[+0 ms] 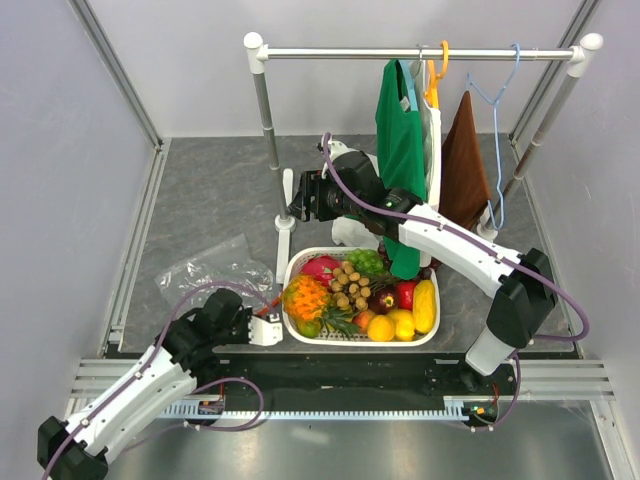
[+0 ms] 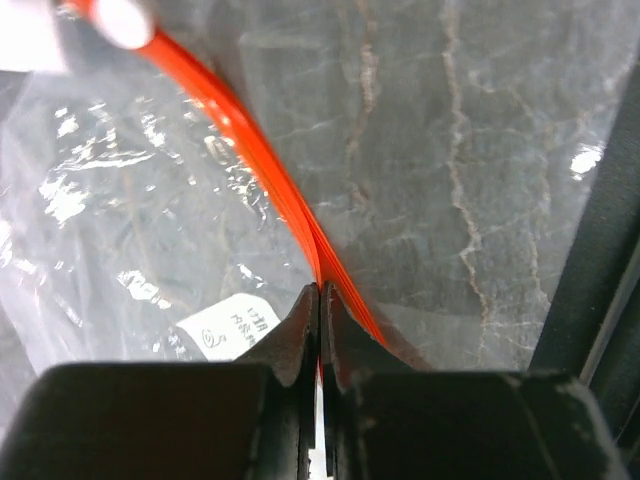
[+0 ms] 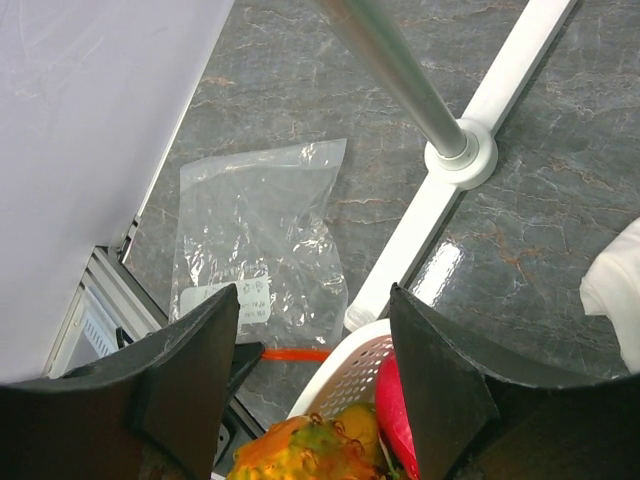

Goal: Place the food in the zip-top bag and seal the zipper
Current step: Pick up the zipper food storage bag at the center of the board, then open the zipper of the food storage bag.

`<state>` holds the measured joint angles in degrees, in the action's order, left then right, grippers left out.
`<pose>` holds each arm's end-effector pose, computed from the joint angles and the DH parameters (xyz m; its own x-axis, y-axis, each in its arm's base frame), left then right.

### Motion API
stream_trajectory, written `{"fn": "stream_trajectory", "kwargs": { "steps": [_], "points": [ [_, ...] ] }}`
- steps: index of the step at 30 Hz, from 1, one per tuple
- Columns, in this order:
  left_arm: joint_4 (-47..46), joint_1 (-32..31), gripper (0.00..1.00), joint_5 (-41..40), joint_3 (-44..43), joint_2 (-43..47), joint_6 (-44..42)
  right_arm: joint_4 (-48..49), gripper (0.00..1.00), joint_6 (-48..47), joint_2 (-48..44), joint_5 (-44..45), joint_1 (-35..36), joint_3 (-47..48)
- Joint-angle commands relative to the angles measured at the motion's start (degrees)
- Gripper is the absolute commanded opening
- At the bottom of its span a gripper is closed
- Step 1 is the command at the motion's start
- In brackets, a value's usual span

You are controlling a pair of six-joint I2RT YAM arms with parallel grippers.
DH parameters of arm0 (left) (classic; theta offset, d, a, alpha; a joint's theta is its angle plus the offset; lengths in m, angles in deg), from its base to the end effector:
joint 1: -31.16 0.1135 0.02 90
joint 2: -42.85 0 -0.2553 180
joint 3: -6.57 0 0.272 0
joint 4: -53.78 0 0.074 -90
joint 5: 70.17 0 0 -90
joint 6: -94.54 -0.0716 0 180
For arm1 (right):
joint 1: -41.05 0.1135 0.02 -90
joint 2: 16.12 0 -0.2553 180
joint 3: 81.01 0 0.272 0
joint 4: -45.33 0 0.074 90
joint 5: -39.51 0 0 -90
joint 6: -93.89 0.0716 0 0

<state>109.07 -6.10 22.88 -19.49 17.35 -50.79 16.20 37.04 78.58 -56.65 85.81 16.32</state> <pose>0.1136 -0.0912 0.1073 0.1477 0.9195 -0.3642 0.8922 0.0350 0.4502 0.3088 0.3171 0.3156 -0.6854 0.0860 -0.7231 -0.4700 0.7063 0.5295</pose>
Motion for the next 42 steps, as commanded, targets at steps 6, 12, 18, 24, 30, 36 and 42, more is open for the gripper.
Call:
{"fn": "stream_trajectory", "kwargs": {
  "steps": [6,12,18,24,30,36,42],
  "points": [
    [-3.3,0.3,0.02,-5.9,-8.9,2.6,12.3,1.2,0.75,-0.4,-1.1,-1.2,-0.3,1.6],
    [-8.4,3.0,0.02,-13.6,-17.7,-3.1,22.3,4.7,0.80,-1.4,-1.2,-1.7,-0.3,2.4],
    [-9.0,14.6,0.02,-14.6,-29.1,-16.9,30.4,5.7,0.82,-1.2,-1.3,-2.3,-0.4,3.3],
    [-3.1,22.8,0.02,-11.6,-43.5,-26.1,42.6,7.1,0.82,-0.9,-2.9,-0.8,-0.3,1.4],
    [0.3,23.1,0.02,-6.0,-48.6,-26.0,56.5,9.9,0.76,4.0,-0.3,-7.4,0.3,1.8],
    [-0.1,23.1,0.02,-3.4,-46.6,-27.3,63.7,12.5,0.74,6.0,3.3,-7.5,4.5,4.3],
    [-2.9,23.1,0.02,0.9,-43.2,-24.3,68.8,11.1,0.73,11.5,7.3,-4.7,6.5,6.2]
  ]
}}
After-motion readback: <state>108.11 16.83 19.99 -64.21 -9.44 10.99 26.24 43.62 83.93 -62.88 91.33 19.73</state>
